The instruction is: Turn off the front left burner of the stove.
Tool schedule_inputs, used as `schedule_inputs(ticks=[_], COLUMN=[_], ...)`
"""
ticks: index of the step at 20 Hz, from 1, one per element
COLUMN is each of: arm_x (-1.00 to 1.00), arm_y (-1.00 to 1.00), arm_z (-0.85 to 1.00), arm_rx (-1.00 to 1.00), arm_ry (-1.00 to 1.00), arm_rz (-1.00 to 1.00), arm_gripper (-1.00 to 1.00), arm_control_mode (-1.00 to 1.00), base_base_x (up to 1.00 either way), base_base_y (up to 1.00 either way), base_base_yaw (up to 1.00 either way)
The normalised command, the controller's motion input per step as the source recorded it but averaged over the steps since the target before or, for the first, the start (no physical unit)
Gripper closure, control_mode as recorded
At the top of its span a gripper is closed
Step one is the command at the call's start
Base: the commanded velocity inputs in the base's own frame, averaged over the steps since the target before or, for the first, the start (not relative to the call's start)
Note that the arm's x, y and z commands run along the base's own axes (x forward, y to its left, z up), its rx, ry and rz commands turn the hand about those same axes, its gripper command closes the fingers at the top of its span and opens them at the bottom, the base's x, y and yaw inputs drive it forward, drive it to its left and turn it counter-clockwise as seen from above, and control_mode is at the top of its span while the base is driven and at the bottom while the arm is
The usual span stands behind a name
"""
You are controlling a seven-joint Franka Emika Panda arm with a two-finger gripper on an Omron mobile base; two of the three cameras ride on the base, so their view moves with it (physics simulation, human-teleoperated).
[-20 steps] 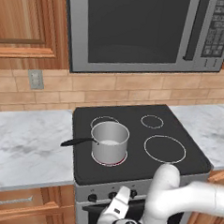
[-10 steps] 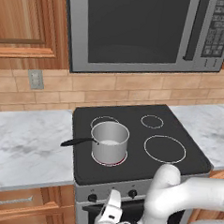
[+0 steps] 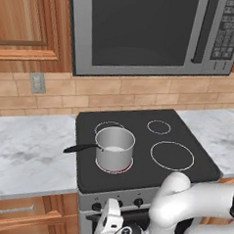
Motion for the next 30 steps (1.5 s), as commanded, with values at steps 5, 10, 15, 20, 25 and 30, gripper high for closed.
schedule_inputs(ticks=[5, 10, 15, 20, 25, 30], arm_x=[0.15, 0.28, 0.22, 0.09, 0.21, 0.28], arm_y=[0.03, 0.0, 0.01, 0.01, 0.0, 0.02], arm_z=[-0.31, -0.28, -0.22, -0.21, -0.11, -0.14], arm_rx=[0.04, 0.14, 0.21, 0.2, 0.17, 0.13], arm_ry=[-0.09, -0.13, -0.14, -0.17, -0.2, -0.17], arm_rz=[0.15, 0.07, 0.01, 0.0, 0.0, 0.0], arm_gripper=[-1.0, -1.0, -1.0, -1.0, -1.0, -1.0], arm_control_mode=[-1.0, -1.0, -1.0, -1.0, -1.0, -1.0], base_base_x=[0.0, 0.0, 0.0, 0.0, 0.0, 0.0], base_base_y=[0.0, 0.0, 0.0, 0.0, 0.0, 0.0], base_base_yaw=[0.0, 0.0, 0.0, 0.0, 0.0, 0.0])
